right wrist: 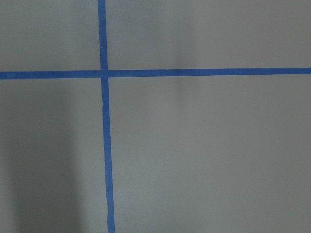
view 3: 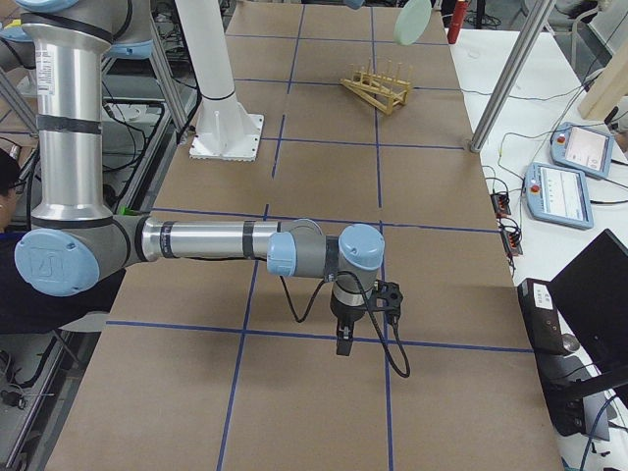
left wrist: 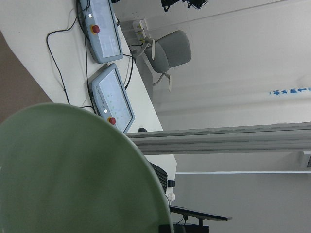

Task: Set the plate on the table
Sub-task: 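Carry the plate with the left gripper toward the robot and lower it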

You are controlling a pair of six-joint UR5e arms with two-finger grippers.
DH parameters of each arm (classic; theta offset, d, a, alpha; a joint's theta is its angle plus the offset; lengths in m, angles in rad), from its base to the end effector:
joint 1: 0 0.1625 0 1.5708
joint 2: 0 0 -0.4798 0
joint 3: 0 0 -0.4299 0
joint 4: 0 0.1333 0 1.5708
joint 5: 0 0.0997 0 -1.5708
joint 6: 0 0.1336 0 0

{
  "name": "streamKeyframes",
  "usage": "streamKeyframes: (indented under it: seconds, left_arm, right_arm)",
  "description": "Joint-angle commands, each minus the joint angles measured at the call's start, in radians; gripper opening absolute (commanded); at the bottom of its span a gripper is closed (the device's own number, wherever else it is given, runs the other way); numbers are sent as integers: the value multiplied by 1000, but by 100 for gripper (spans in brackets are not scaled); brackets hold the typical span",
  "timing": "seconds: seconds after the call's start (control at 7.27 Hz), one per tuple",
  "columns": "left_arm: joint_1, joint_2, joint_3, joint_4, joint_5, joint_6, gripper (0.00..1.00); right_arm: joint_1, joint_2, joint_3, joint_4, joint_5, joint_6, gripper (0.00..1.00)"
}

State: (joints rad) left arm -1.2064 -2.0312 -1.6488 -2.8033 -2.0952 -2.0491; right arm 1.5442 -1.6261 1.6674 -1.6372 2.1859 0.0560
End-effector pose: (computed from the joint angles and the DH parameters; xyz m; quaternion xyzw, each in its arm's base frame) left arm 0.1788 -0.6551 0.2512 0.1129 0.7572 -0.3226 0.5567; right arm 0.0429 -0.5013 0.7354 -0.0245 -0.3019 0.0178 0.9528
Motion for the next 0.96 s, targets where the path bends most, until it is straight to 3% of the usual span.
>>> streamKeyframes:
  seconds: [0.0, 0.28, 0.55, 0.69, 0.83]
  left_arm:
    - [-48, -9, -206, 398, -126, 216, 0]
    - [66, -14, -339, 650, -123, 370, 0]
    - [235, -59, -370, 856, -94, 479, 0]
    - [340, -93, -385, 977, 5, 524, 0]
    - [482, -140, -382, 1142, 184, 565, 0]
  right_arm:
    - [-1, 0, 0, 0, 0, 1, 100]
    - [1, 0, 0, 0, 0, 1, 100]
    - [-1, 0, 0, 0, 0, 1, 100]
    - [0, 0, 0, 0, 0, 1, 100]
    - [-1, 0, 0, 0, 0, -1, 100]
